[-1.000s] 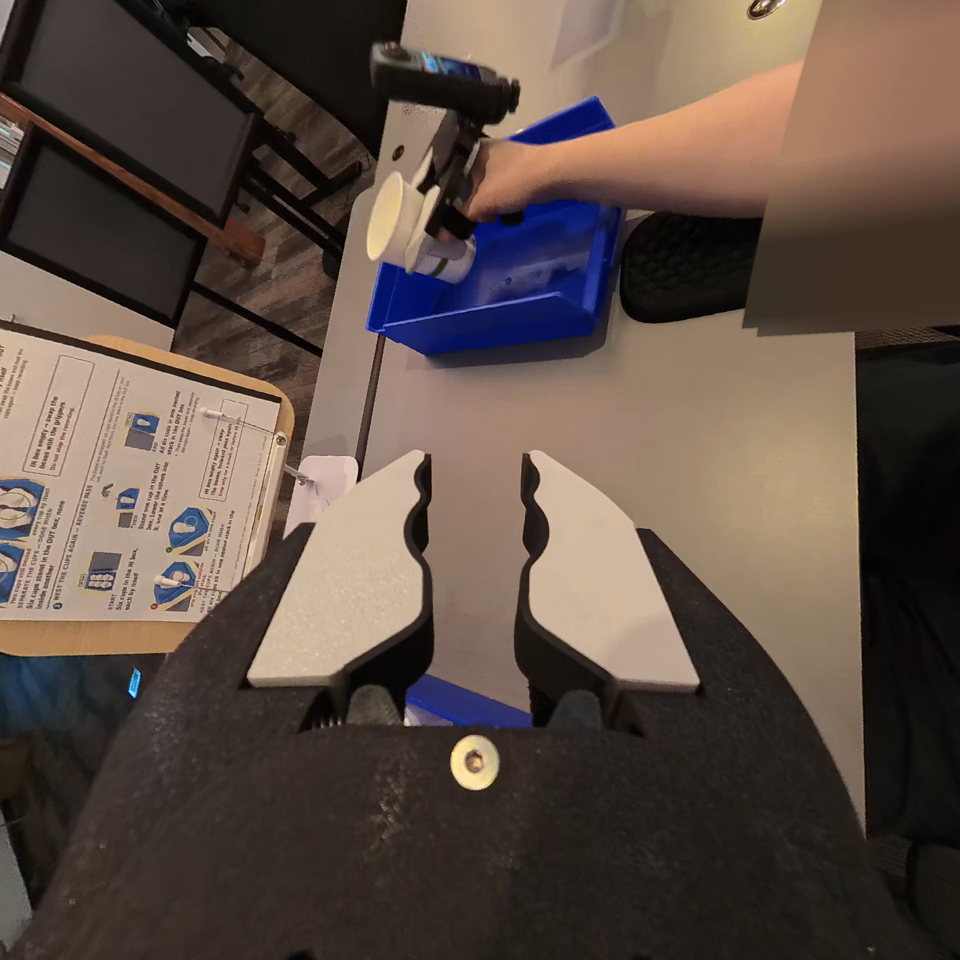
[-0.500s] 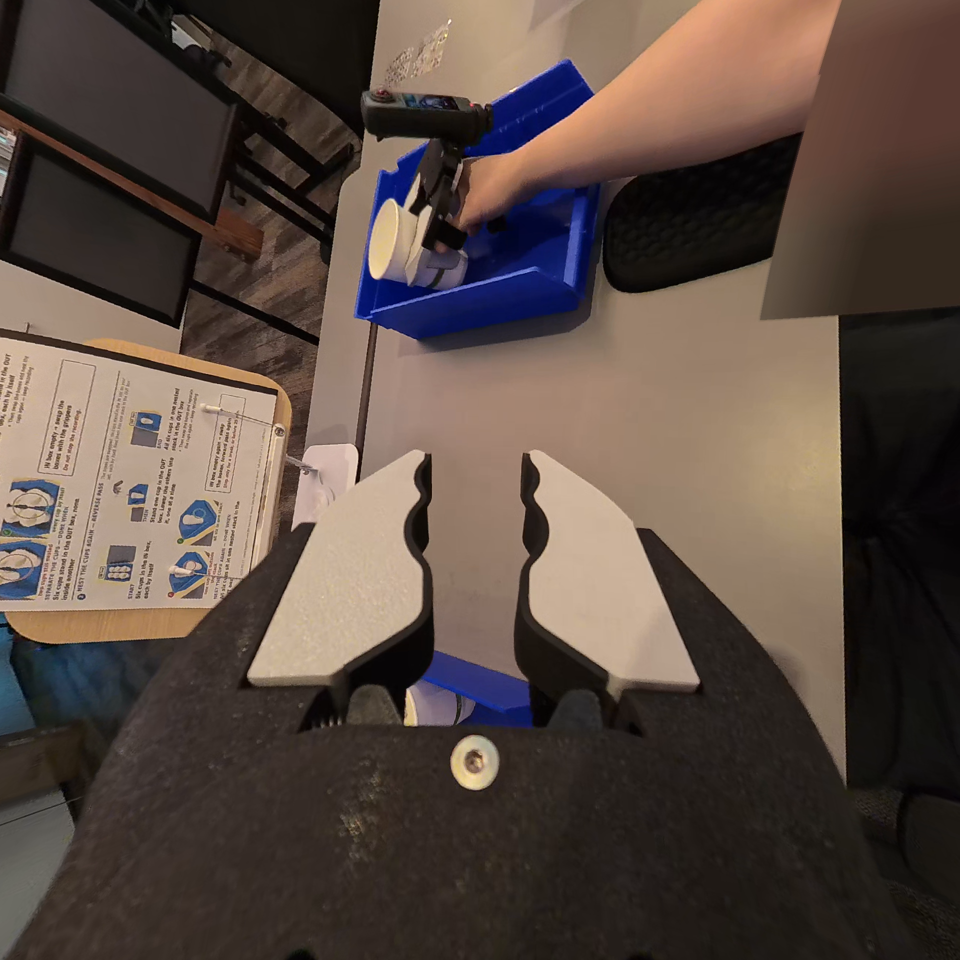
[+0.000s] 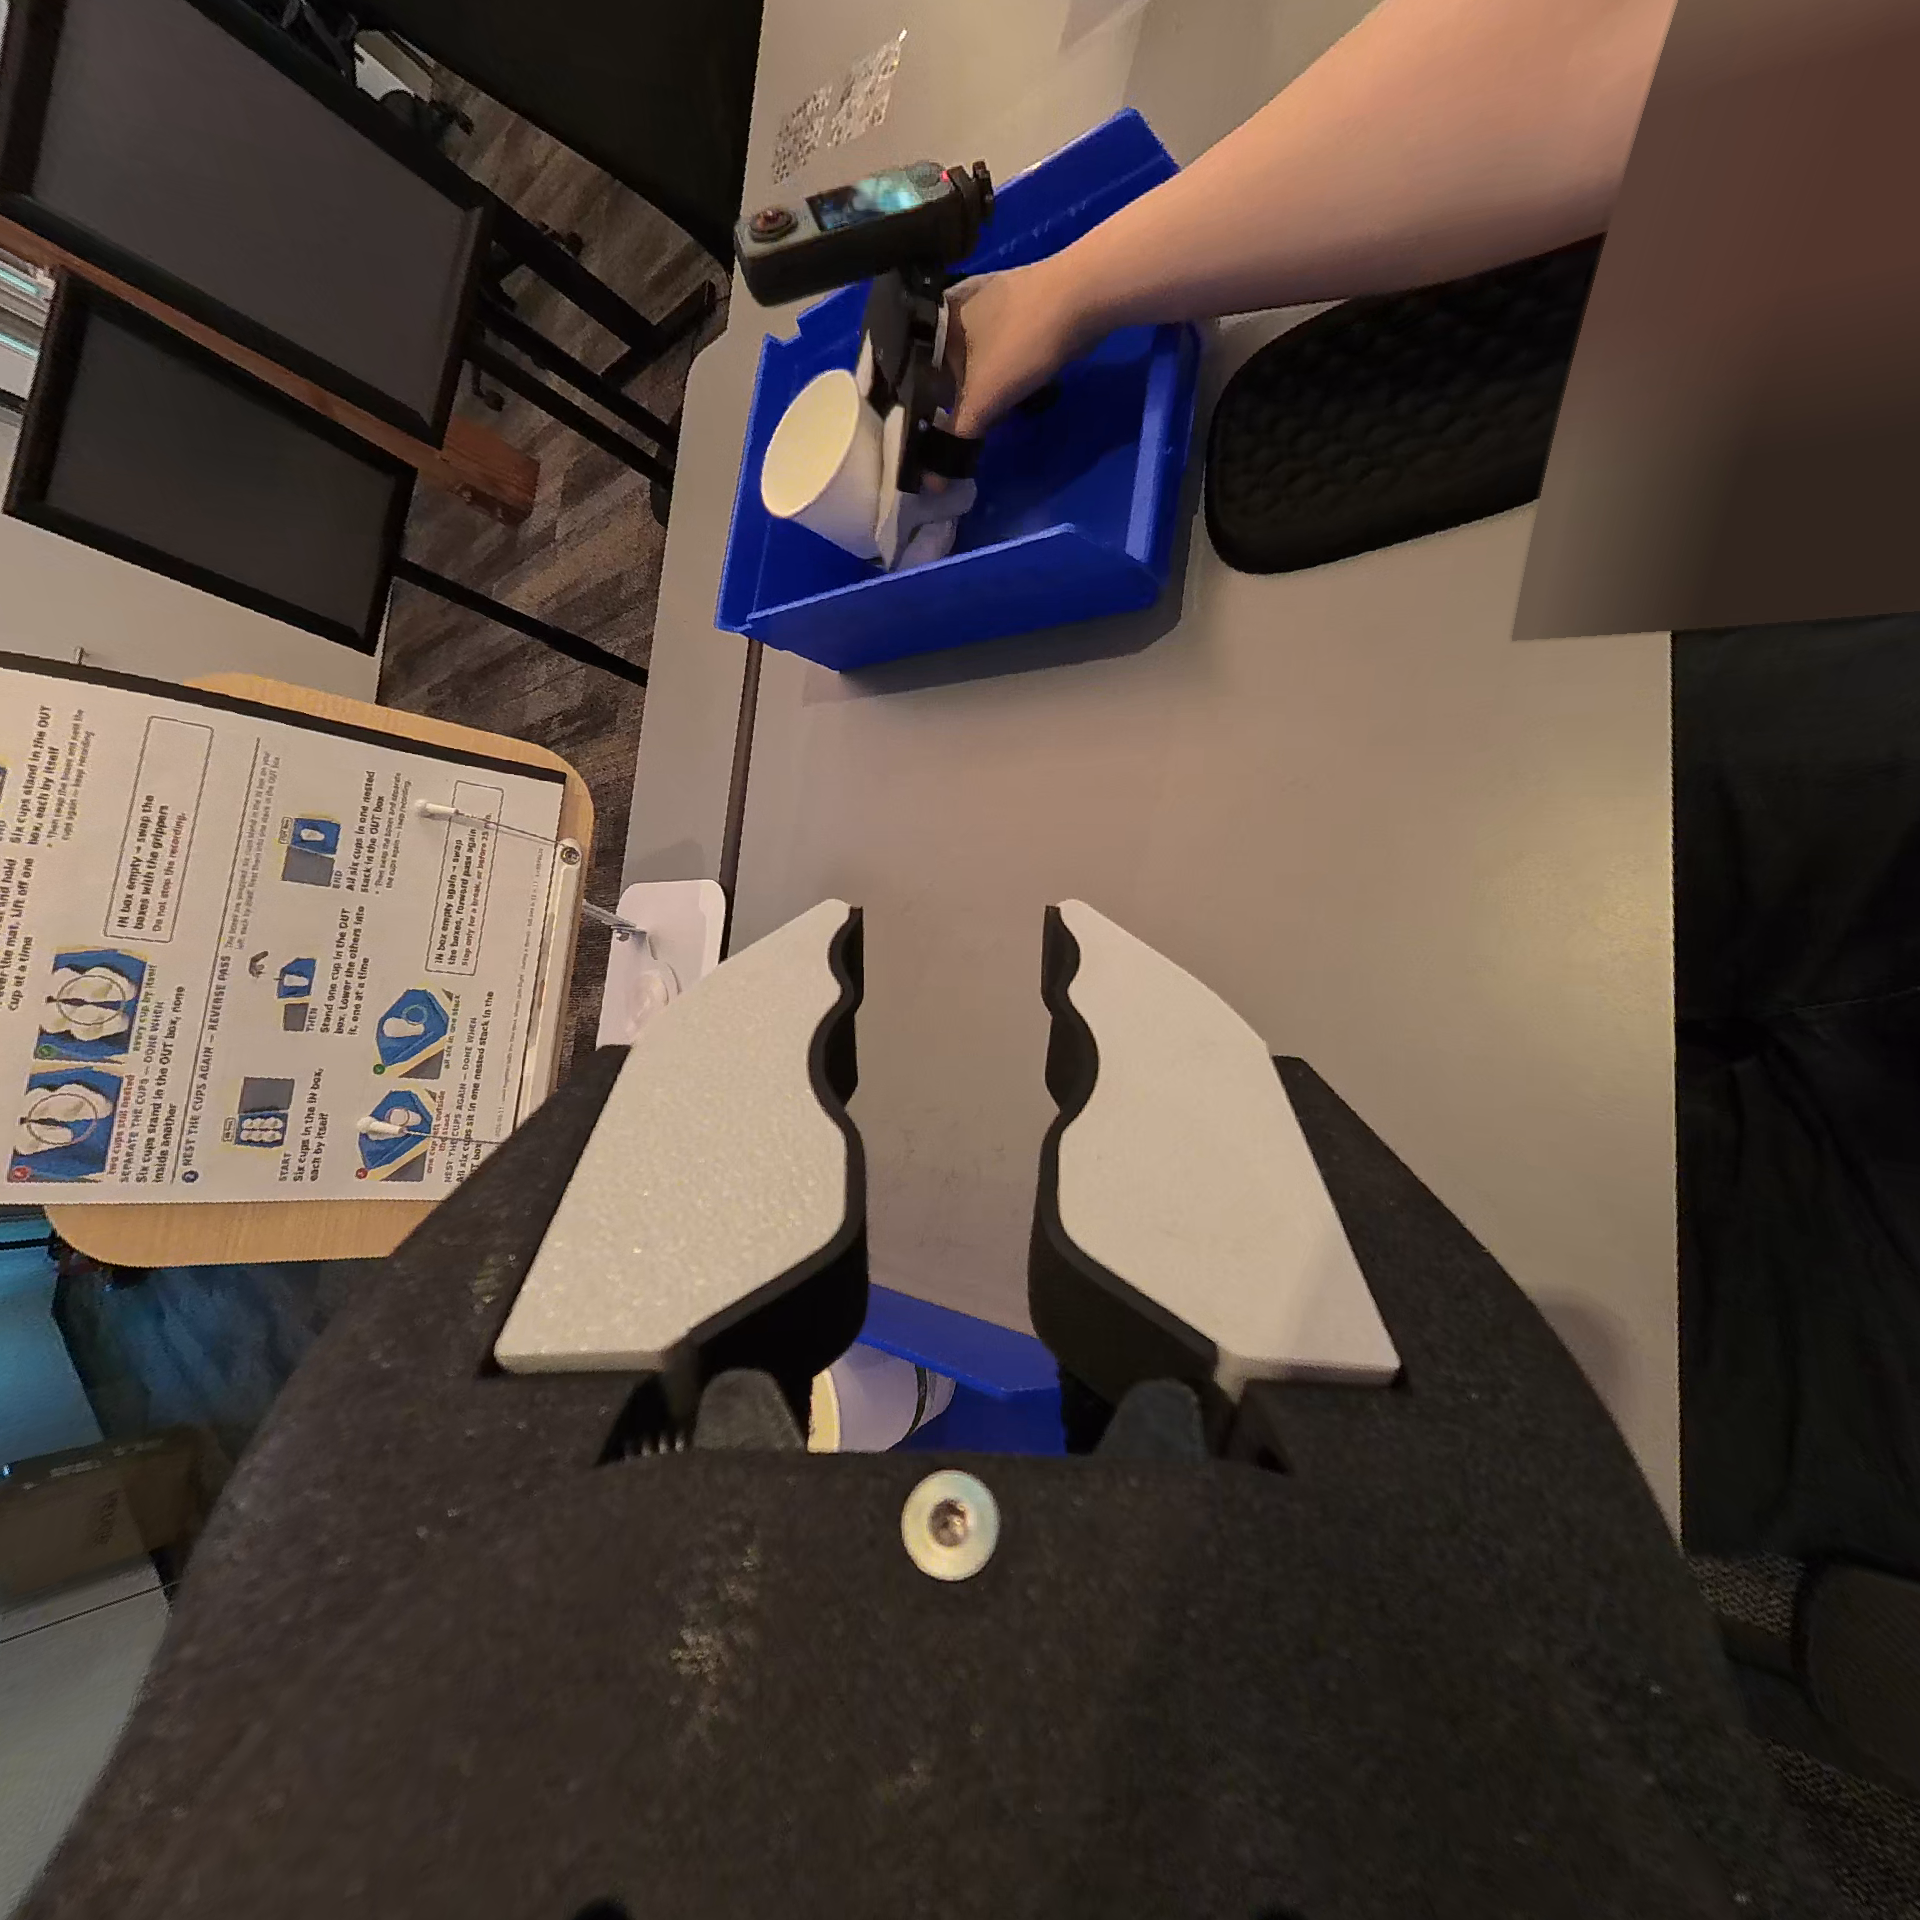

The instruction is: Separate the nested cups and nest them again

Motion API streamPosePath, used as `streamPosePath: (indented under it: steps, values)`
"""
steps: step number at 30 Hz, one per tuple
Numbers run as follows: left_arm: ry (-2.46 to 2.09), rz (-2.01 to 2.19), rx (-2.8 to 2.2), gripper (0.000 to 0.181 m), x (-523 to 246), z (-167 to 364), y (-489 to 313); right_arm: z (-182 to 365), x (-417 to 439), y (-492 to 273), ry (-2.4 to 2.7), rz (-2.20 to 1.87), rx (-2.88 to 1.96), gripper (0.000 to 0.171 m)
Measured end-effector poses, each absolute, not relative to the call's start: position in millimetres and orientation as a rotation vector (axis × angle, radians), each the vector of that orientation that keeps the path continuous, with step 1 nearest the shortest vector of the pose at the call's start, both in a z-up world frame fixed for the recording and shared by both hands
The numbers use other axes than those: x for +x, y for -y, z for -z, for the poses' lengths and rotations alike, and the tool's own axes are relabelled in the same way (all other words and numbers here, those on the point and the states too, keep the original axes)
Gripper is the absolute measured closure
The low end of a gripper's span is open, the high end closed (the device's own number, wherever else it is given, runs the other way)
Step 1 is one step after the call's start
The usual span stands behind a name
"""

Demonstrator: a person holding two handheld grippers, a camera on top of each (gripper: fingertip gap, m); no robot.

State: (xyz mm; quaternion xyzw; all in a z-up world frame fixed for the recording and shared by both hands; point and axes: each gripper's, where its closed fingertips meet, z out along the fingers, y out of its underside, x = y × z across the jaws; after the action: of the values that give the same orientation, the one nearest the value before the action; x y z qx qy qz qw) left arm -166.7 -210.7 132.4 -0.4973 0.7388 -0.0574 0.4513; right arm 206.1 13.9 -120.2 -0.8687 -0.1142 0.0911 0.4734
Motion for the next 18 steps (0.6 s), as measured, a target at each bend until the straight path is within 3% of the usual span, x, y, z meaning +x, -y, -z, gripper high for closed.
streamPosePath:
  steps: [8,18]
  values:
    - [-1.819,0.117,-1.243,0.148,-172,-137,213,138,216,8,0.287,-0.051,-2.323,0.055]
    - [-1.664,-0.116,-1.569,0.147,-253,-118,143,69,212,87,0.202,-0.036,-2.567,0.05]
